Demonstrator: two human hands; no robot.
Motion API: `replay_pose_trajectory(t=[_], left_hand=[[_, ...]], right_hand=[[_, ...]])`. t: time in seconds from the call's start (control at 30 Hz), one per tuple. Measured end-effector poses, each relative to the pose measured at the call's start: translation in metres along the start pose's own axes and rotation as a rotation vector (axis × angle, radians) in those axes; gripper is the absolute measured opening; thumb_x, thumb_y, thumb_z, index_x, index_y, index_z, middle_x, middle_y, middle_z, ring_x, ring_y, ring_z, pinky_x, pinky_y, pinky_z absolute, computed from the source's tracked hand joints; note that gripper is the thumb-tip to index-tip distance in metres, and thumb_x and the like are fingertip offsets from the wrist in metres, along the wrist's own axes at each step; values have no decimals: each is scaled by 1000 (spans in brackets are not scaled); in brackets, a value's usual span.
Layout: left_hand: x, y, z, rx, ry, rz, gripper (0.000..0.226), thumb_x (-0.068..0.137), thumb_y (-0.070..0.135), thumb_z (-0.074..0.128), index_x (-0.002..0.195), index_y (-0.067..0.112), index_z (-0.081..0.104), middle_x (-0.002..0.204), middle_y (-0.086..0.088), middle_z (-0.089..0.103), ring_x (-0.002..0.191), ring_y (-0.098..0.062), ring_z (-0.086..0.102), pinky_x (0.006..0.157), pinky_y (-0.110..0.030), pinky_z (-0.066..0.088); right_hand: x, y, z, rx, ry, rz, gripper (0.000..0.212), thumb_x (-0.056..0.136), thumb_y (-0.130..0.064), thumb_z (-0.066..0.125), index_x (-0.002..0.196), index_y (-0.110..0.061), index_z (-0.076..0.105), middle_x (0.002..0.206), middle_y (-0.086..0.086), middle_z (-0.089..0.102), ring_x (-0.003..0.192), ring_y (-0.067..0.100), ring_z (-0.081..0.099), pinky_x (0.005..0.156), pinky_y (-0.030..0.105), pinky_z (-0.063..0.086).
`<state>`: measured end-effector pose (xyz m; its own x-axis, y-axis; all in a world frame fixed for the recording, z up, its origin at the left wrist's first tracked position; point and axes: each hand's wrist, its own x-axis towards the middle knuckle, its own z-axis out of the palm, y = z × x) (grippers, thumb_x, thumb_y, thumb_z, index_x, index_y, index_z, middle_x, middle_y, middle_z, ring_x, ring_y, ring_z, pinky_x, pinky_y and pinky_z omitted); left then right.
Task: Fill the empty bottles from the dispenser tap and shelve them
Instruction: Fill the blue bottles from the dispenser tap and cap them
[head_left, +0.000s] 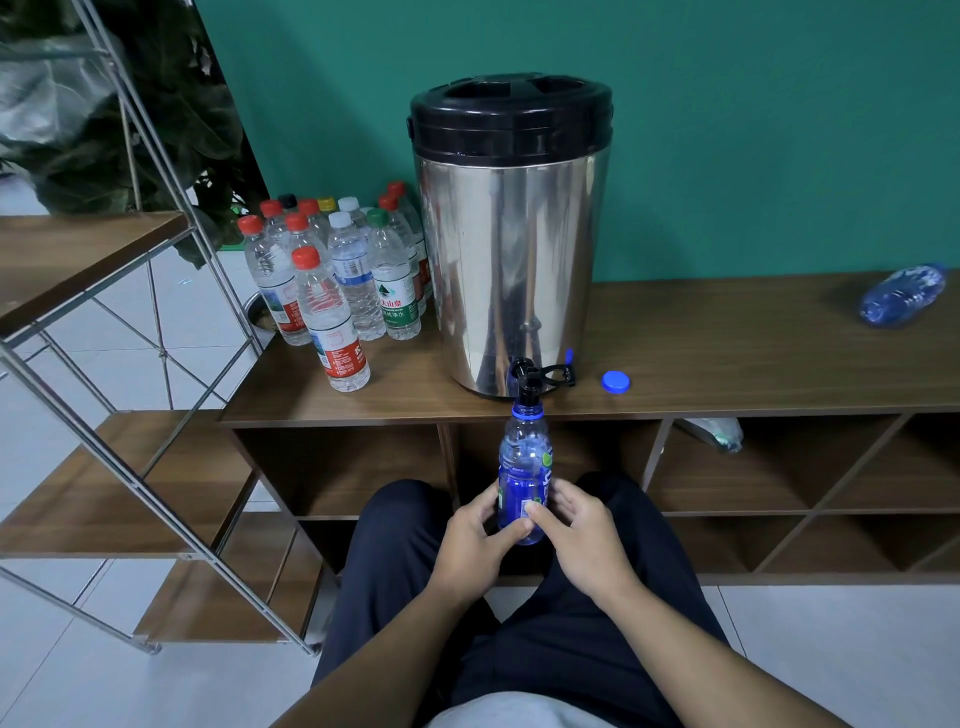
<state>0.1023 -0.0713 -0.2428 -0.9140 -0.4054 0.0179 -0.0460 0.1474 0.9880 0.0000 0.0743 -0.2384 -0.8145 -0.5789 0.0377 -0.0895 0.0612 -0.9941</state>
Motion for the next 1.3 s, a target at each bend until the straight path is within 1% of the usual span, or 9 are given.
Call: replay_pose_trajectory(t=[0.1,0.3,0.53,0.63,0.73,1.0,1.13,1.3], left_hand=[[0,1,0,-3,-2,-2,52,106,7,76,154,24,66,142,6,77,137,-16,70,121,-49,53],[0,1,0,-8,-4,7,51,106,8,77,154,23,66,142,5,77,136,-16,71,119,-45,55],[0,1,0,-8,-5,17,51,106,8,76,154,22,66,141,5,77,136,-16,71,118,-40,55],[-1,2,0,-9,-5,20,51,106,7,76,153,22,66,141,7,77,135,-14,71,117,-36,56],[-1,2,0,-1,-6,22,51,106,6,76,153,23,66,141,7,77,135,-14,71,116,-35,56],[-1,2,0,-13,-8,9,51,106,7,76,154,24,66,142,7,77,136,-14,70,118,-39,55],[0,1,0,-13,-8,5,52,106,8,76,154,25,66,142,7,77,137,-15,70,119,-42,54],[-1,1,0,-8,-10,1,51,106,9,76,154,25,65,142,7,77,137,-15,70,120,-44,54]], right_hand=[[0,1,0,-14,0,3,34,103,-13,76,134,-29,74,128,-21,78,125,-1,70,106,17,53],[0,-1,0,-15,5,0,35,103,-11,76,130,-34,73,126,-23,78,124,-2,70,103,12,52],[-1,-3,0,-19,9,-9,34,103,-9,76,130,-30,75,124,-20,79,122,0,72,102,16,55],[-3,-4,0,-10,12,-1,35,103,-8,76,128,-33,74,123,-23,79,120,-2,72,97,12,54],[-4,-6,0,-19,16,-1,36,103,-9,76,127,-36,73,122,-25,78,120,-3,71,97,10,53],[-3,-6,0,-28,14,-10,34,103,-10,76,130,-32,74,123,-23,79,121,-2,72,99,11,53],[-4,-7,0,-27,14,-6,34,103,-9,75,128,-33,74,122,-25,79,120,-3,71,97,9,52],[-4,-9,0,-31,19,-4,35,103,-9,75,130,-32,74,124,-24,78,121,-3,71,98,9,51]])
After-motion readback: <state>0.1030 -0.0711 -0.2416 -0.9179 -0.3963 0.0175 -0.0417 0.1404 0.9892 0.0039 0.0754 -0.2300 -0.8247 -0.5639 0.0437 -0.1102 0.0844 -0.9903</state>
